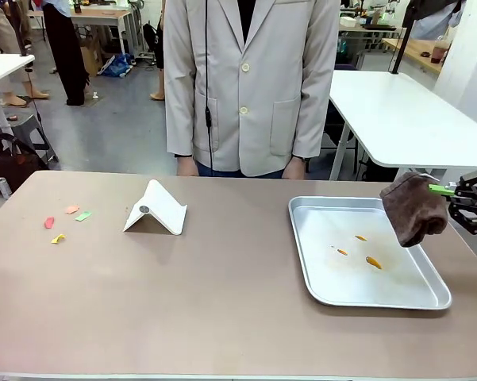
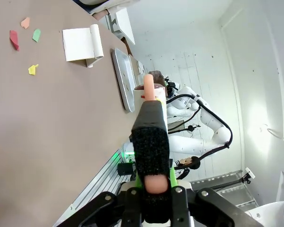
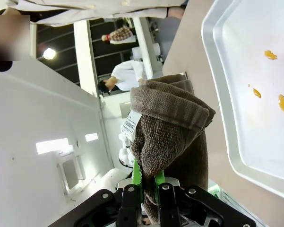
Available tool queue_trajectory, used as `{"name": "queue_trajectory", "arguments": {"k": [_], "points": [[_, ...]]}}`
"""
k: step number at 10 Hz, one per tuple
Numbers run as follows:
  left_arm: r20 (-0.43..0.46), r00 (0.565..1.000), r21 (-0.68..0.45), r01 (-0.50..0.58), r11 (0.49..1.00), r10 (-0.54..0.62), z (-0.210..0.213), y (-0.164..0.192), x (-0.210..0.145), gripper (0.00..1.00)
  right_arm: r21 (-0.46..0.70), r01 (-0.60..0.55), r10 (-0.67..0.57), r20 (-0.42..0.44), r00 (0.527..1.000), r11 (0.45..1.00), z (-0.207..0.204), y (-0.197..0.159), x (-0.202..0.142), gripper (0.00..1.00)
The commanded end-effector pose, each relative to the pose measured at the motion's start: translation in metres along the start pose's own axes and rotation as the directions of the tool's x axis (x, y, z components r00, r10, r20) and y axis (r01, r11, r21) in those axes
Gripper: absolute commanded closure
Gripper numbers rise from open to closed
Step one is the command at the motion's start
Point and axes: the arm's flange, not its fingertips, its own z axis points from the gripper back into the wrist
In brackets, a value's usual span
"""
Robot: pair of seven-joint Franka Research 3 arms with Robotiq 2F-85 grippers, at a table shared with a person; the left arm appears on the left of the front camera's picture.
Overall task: Clean the surface of the table.
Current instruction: Hold the Lint Roller with your left hand and the towel with your right hand, then if a person points to the right, clean the right side of the table with your right hand, and if they point to the left, clean the left side with your left hand.
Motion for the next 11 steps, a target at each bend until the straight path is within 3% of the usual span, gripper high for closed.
{"name": "queue_trajectory", "arguments": {"k": [1,11], "points": [[0.003,1.000,-0.008,0.005,1.000,-0.005,-0.0002,-0.0025,-0.0014,1.00,0.010,-0.003,0.003,0.001,1.000,1.000,0.0018,0.0024,-0.0003,1.00],[0.003,1.000,-0.008,0.005,1.000,-0.005,-0.0002,-0.0025,-0.0014,1.00,0.010,-0.003,0.003,0.001,1.000,1.000,0.0018,0.0024,-0.0003,1.00]]}}
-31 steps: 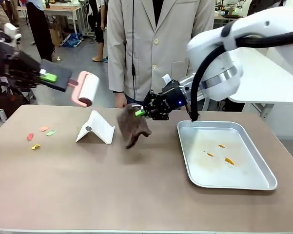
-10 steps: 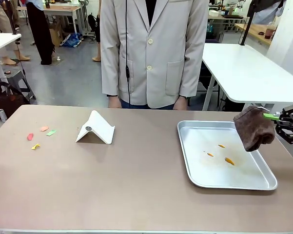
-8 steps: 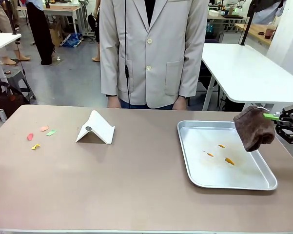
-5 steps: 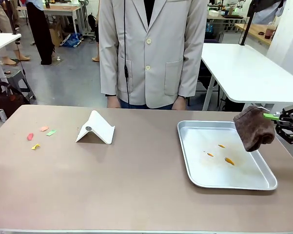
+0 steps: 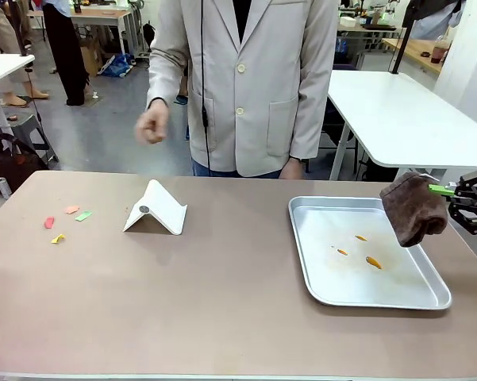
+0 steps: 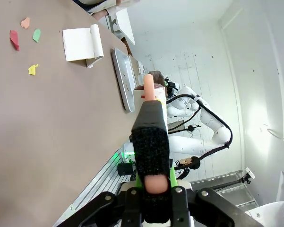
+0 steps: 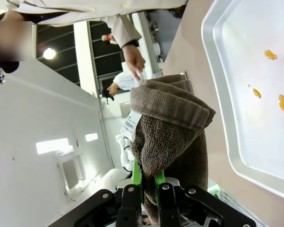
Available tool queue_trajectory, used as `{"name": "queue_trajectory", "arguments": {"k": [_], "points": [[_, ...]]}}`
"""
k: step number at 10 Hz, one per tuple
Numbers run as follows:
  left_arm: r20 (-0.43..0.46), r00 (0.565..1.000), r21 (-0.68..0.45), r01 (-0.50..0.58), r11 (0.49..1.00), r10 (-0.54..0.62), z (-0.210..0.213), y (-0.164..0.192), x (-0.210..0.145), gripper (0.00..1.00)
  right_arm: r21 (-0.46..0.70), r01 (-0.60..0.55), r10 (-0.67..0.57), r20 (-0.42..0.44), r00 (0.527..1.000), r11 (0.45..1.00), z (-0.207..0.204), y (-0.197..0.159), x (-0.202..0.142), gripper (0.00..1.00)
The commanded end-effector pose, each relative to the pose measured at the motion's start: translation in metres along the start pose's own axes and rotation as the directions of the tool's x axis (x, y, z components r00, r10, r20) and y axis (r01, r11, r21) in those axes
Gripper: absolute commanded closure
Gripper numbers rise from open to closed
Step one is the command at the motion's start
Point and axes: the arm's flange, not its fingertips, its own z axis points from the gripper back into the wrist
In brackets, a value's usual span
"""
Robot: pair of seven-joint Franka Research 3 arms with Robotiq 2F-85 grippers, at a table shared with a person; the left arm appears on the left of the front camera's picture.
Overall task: Clean the surface of the table.
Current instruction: If a person points to the right, clean the right side of the table with your right hand, and if they point to the left, clean the left side with your left hand.
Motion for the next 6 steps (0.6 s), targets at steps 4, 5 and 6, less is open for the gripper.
{"name": "queue_trajectory", "arguments": {"k": [4,5,6], "points": [[0.003,1.000,-0.008,0.004,1.000,-0.004,-0.0003,-0.0025,-0.0013,1.00,0.010,-0.003,0.003,0.001,1.000,1.000,0.0018,0.0024,-0.0003,1.00],[0.003,1.000,-0.008,0.004,1.000,-0.004,-0.0003,-0.0025,-0.0013,1.00,0.010,-0.003,0.003,0.001,1.000,1.000,0.0018,0.0024,-0.0003,1.00],[0.003,1.000,-0.008,0.004,1.000,-0.004,-0.0003,-0.0025,-0.0013,1.00,0.010,-0.003,0.003,0.001,1.000,1.000,0.0018,0.0024,-0.0003,1.00]]}}
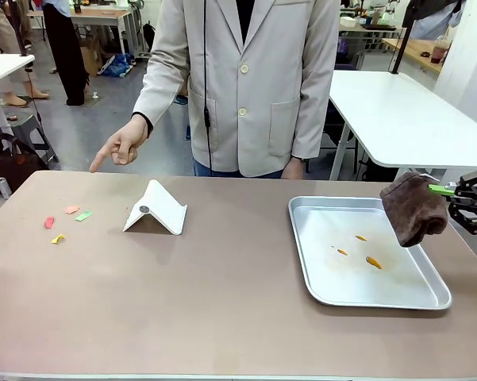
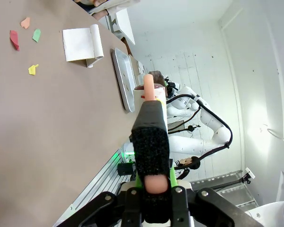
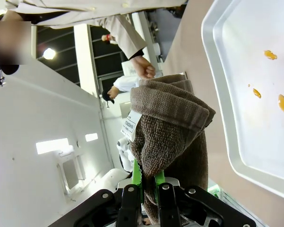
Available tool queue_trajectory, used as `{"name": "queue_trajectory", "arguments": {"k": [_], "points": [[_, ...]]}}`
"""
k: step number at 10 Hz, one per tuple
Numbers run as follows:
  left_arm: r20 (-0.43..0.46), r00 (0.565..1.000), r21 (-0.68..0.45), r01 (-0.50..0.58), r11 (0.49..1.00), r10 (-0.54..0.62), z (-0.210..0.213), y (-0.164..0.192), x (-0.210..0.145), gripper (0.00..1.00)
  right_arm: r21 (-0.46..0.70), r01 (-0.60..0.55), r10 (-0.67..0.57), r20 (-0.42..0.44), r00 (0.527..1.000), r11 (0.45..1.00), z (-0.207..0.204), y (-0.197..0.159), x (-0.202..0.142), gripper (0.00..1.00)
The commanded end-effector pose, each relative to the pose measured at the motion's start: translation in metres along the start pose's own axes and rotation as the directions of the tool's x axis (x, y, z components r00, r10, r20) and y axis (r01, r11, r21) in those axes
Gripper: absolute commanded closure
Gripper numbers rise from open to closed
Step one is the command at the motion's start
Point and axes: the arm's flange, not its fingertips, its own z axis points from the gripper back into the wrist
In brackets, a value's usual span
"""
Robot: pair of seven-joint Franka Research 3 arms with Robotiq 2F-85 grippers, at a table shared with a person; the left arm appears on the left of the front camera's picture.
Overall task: Clean the surface of the table.
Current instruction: If a person points to the right, clean the right side of the table with your right hand, and if they point to the left, clean the left side with your left hand.
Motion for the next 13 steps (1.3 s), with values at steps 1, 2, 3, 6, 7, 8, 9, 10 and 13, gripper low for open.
{"name": "queue_trajectory", "arguments": {"k": [1,2,3,6,7,8,9,10,13], "points": [[0.003,1.000,-0.008,0.004,1.000,-0.004,0.000,-0.002,-0.001,1.00,0.010,-0.003,0.003,0.001,1.000,1.000,0.002,0.002,0.000,1.00],[0.003,1.000,-0.008,0.004,1.000,-0.004,0.000,-0.002,-0.001,1.00,0.010,-0.003,0.003,0.001,1.000,1.000,0.002,0.002,0.000,1.00],[0.003,1.000,-0.008,0.004,1.000,-0.004,0.000,-0.002,-0.001,1.00,0.010,-0.003,0.003,0.001,1.000,1.000,0.002,0.002,0.000,1.00],[-0.003,1.000,0.068,-0.024,0.997,0.024,-0.002,-0.006,0.003,0.81,0.010,-0.003,0.003,0.001,1.000,1.000,0.002,0.002,0.000,1.00],[0.007,0.998,0.117,-0.057,0.992,0.057,-0.004,-0.009,0.011,0.81,0.010,-0.003,0.003,0.001,1.000,1.000,0.002,0.002,0.000,1.00],[0.003,0.996,0.155,-0.084,0.984,0.085,-0.006,-0.010,0.019,0.81,0.010,-0.003,0.003,0.001,1.000,1.000,0.002,0.002,0.000,1.00],[0.034,0.996,0.243,-0.084,0.966,0.078,-0.008,-0.010,0.029,0.81,0.010,-0.003,0.003,0.001,1.000,1.000,0.002,0.002,0.000,1.00],[0.044,0.995,0.266,-0.096,0.959,0.088,-0.012,-0.010,0.040,0.81,0.010,-0.003,0.003,0.001,1.000,1.000,0.002,0.002,0.000,1.00],[0.139,0.984,0.389,-0.156,0.908,0.109,-0.012,-0.003,0.066,0.87,0.010,-0.003,0.003,0.001,1.000,1.000,0.002,0.002,0.000,1.00]]}}
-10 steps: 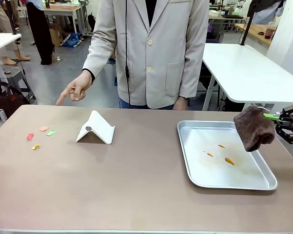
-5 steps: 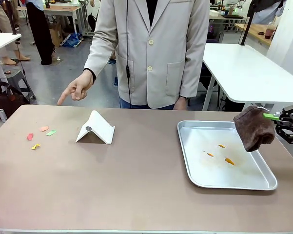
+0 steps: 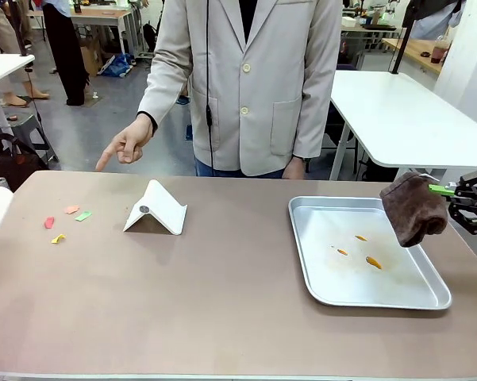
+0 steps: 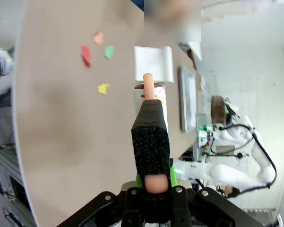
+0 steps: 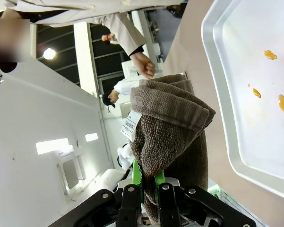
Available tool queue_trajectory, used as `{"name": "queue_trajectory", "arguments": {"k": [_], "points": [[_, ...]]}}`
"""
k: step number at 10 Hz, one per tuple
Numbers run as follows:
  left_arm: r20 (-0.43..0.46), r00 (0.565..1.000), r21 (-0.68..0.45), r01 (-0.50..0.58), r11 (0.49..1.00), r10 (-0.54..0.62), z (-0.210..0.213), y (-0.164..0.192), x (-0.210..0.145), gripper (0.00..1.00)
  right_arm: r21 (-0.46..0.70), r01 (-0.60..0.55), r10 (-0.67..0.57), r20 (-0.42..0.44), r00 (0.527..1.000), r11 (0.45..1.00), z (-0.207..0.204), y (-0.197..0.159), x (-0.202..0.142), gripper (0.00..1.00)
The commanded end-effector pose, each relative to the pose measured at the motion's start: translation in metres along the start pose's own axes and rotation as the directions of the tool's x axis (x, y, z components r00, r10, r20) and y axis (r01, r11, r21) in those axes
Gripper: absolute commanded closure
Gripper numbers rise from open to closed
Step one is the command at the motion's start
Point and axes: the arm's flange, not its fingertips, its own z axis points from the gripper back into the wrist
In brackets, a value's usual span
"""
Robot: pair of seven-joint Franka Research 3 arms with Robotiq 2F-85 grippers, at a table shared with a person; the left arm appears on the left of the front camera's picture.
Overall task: Clean the surface of the table.
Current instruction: If a person points to the right, clean the right side of the table with your right hand, and if they point to the left, clean the left side with your left hand.
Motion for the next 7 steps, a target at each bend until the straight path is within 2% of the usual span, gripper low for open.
{"name": "queue_trajectory", "arguments": {"k": [1,7], "points": [[0.061,0.996,0.035,-0.061,0.998,0.059,0.000,-0.005,0.008,1.00,0.010,-0.003,0.003,0.000,1.000,1.000,0.002,0.002,0.000,1.00],[0.190,0.969,0.125,-0.186,0.975,0.161,0.007,0.002,0.033,1.00,0.010,-0.003,0.003,0.000,1.000,1.000,0.002,0.002,0.000,1.00]]}}
